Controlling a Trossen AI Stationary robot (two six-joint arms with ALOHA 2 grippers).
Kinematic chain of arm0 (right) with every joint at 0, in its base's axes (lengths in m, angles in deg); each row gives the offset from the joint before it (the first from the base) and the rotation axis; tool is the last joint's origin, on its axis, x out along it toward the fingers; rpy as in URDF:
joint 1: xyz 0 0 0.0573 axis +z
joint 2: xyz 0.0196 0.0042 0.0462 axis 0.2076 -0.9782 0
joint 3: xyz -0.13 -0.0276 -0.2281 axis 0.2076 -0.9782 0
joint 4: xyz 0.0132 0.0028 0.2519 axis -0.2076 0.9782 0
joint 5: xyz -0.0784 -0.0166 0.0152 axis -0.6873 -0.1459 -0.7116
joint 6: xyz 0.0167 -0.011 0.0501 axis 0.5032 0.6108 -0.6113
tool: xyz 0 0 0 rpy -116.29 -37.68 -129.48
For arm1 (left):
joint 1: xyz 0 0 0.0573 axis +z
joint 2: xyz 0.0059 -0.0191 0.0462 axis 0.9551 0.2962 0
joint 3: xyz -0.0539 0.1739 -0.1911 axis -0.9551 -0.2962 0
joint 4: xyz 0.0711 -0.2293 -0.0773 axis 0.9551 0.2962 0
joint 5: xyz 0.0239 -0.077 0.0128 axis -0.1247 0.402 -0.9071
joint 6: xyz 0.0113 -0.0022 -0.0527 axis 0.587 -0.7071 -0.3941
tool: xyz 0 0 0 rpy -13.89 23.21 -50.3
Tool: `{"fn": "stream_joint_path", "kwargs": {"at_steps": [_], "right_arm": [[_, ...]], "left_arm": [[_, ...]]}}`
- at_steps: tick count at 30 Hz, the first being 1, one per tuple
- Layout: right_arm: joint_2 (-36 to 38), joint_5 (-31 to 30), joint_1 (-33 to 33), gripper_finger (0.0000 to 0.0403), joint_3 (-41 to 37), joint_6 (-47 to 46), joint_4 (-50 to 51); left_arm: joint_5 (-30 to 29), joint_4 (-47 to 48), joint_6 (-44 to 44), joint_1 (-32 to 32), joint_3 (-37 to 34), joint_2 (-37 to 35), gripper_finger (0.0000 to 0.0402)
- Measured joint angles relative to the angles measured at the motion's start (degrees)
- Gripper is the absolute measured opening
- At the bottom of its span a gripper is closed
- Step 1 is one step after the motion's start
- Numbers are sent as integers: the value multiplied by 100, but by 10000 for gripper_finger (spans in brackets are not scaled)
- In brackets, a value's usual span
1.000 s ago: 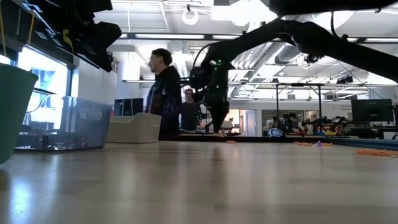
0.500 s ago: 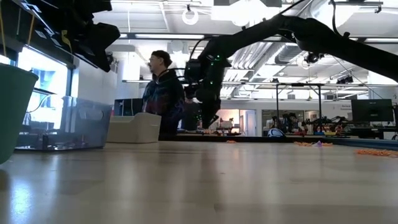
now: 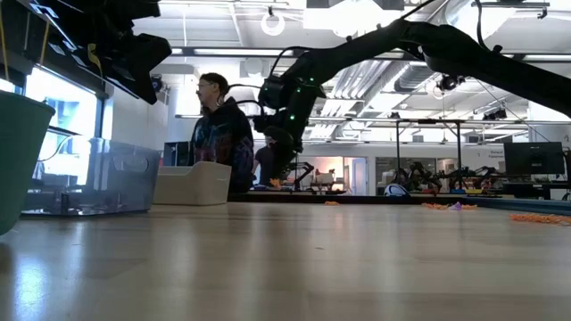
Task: Sort Halloween decoration
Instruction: Put the top center orange spider into the gray bin
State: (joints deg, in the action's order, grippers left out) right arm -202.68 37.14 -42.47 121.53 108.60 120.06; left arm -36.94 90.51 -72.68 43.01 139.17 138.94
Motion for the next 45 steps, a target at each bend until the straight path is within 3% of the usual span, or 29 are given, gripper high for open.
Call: {"fn": "stream_joint_path", "kwargs": {"at_steps": [19,25,34,45], "right_arm": [[9,30,74,0,2,-837,-2814],[9,961,93,0,6,-1370,-3480],[9,2240,156,0,7,-2151,-3272],[9,1814,371,0,-74,-1555,-2930]], "left_arm": [[34,2,0,0,0,0,136],[36,34,0,0,0,0,136],[43,37,0,0,0,0,136],[40,13,2,0,0,0,136]]}}
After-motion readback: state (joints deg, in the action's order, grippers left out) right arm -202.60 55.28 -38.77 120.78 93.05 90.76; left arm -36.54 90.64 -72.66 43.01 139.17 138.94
